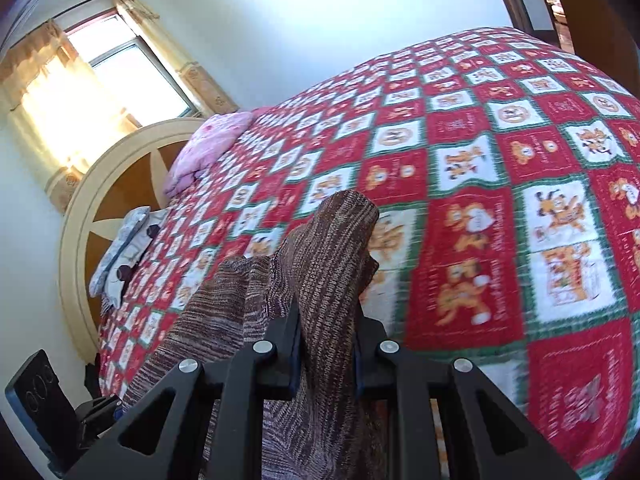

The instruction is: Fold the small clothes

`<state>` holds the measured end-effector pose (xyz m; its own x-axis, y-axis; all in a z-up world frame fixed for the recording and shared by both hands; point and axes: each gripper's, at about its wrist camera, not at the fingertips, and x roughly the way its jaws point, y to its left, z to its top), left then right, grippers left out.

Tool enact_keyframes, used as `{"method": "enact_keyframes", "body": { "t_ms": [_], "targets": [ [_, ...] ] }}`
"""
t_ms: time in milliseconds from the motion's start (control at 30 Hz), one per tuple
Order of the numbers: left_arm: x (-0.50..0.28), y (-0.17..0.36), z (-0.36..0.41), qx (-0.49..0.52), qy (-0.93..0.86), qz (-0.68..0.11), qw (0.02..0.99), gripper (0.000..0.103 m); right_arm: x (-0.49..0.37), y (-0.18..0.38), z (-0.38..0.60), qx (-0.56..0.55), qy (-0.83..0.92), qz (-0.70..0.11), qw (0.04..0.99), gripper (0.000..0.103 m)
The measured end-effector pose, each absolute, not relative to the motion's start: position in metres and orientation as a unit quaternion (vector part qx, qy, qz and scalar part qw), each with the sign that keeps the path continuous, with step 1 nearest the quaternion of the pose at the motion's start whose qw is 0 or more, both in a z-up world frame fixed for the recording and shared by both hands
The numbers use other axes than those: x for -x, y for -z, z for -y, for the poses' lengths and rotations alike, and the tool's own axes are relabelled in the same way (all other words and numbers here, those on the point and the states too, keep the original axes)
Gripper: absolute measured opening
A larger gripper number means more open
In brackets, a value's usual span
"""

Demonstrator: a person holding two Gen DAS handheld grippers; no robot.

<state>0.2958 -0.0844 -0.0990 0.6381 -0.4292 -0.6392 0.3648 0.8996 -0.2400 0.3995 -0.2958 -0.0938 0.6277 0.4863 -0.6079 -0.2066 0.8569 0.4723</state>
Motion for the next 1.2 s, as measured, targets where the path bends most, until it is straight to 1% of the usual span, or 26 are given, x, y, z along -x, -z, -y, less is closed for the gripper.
{"method": "enact_keyframes", "body": {
  "t_ms": [167, 367, 633, 1200],
  "targets": [
    [-0.277, 0.093, 0.055, 0.050, 0.198, -0.365, 0.908, 0.021, -0.388, 0.091, 0.266, -0.182, -0.220, -0.386, 0.877, 0.019],
    [-0.256, 0.099, 0.026, 0.054, 0.170, -0.380, 0.908, 0.021, -0.375, 0.087, 0.220, -0.170, -0.252, -0.388, 0.870, 0.019],
    [-0.229, 0.097, -0.019, 0.071, 0.137, -0.372, 0.915, 0.021, -0.366, 0.095, 0.159, -0.168, -0.294, -0.397, 0.853, 0.019],
    [-0.187, 0.099, -0.096, 0.072, 0.073, -0.358, 0.928, 0.021, -0.360, 0.097, 0.034, -0.137, -0.365, -0.414, 0.822, 0.019]
  ]
}}
